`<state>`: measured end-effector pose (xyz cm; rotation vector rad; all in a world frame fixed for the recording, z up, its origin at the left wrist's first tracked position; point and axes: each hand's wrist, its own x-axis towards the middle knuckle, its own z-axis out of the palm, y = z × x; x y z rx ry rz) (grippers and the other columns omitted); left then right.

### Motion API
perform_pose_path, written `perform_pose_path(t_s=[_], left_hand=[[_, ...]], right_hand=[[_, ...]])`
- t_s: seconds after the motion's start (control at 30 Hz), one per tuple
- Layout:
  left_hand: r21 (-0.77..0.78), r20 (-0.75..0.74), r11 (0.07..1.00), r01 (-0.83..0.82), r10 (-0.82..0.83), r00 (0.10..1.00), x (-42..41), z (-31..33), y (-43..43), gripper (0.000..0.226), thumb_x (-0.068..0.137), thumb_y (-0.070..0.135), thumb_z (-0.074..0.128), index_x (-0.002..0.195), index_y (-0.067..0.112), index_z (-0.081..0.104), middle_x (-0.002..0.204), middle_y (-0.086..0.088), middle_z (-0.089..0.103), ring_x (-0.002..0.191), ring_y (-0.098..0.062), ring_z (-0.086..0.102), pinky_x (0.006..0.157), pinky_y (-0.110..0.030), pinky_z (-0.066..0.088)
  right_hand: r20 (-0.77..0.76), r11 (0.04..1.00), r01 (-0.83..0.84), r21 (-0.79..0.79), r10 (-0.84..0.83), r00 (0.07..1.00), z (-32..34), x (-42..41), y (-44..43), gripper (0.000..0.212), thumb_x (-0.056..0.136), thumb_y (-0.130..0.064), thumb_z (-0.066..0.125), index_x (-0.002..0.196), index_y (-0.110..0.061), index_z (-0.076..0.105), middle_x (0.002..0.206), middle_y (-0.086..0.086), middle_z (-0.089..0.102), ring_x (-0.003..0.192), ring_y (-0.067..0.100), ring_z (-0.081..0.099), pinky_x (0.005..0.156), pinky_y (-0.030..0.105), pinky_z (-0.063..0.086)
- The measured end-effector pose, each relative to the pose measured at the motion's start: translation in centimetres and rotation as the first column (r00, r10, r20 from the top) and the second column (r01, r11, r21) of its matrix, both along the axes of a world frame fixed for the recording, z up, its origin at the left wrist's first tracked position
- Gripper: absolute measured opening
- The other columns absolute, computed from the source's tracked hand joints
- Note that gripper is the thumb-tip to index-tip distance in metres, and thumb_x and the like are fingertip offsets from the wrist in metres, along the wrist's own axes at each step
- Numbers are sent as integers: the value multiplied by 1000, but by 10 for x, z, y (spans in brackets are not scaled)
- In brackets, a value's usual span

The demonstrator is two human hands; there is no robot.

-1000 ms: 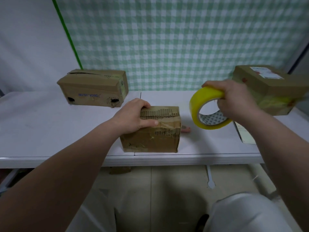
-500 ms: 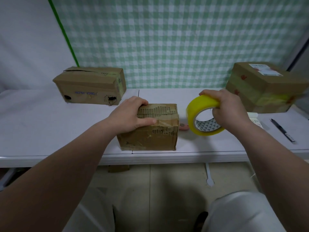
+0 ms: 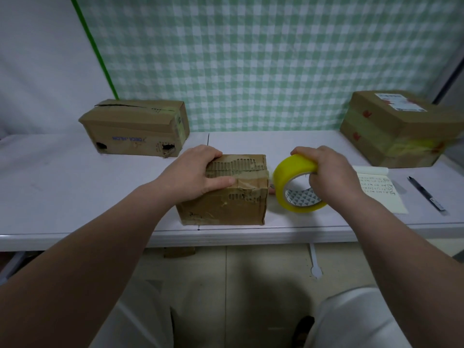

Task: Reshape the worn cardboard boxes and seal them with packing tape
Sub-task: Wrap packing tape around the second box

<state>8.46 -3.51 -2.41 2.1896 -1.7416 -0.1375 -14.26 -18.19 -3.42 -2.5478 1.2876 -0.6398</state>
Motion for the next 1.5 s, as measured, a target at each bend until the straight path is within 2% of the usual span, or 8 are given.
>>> perform_pose_path(t_s=[0.13,0.2,0.3,0.4,0.7,0.97,1.2,1.5], left_hand=[[-57,312,992,-109,121,942,-9,-2,18,84,74,81,23,115,15,54,111,1,56,106,-21,51,103,-41,34],[-19,378,981,-194,187,907,-12,-11,31,93,75,83,9,120,14,51,121,-2,54,115,-22,48,106,-43,33],[28,398,944,-329,291,870,-19,-21,43,108,72,85,-3,143,10,31,151,-8,31,140,-24,26,114,-48,22],[57,380,911,-409,359,853,-30,-20,41,117,66,85,-6,148,6,20,157,-12,18,146,-25,10,116,-49,13],[88,369,942,-324,271,889,-53,-21,27,125,62,91,-10,150,6,16,158,-12,15,146,-23,12,117,-48,7],[75,335,976,-205,169,927,-89,-24,12,110,74,87,11,151,9,9,160,-9,5,147,-20,4,116,-49,-2],[0,302,988,-152,144,942,-94,-27,6,66,96,55,28,152,24,10,160,-1,8,147,-22,7,115,-51,-4],[37,250,994,-101,89,964,-90,-24,9,57,95,61,18,148,43,8,161,0,6,147,-22,5,114,-56,-4]], right_hand=[[8,999,20,36,-20,1000,-8,6,9,69,79,6,43,126,-42,54,103,-1,46,104,27,50,70,33,37],[33,998,32,49,-34,999,-11,9,15,67,79,5,44,126,-42,54,102,-2,46,105,28,50,71,33,37],[59,996,27,80,-32,998,-13,11,27,62,81,1,48,128,-39,54,109,4,51,107,29,50,71,33,36],[81,993,11,116,-21,997,-11,9,39,56,80,-8,56,128,-35,55,111,8,52,109,31,49,73,34,36],[108,991,72,114,-84,991,-15,8,50,56,82,-5,49,127,-37,55,112,6,52,109,30,49,71,34,36],[92,989,102,109,-112,989,-15,7,55,55,84,-5,47,128,-38,54,113,6,52,110,29,48,71,33,35],[90,987,117,109,-127,988,-15,6,61,56,84,-6,48,128,-41,53,114,5,51,111,28,48,72,33,35],[141,980,118,159,-141,980,-23,4,60,60,83,-1,45,130,-37,52,113,6,51,109,29,49,73,32,37]])
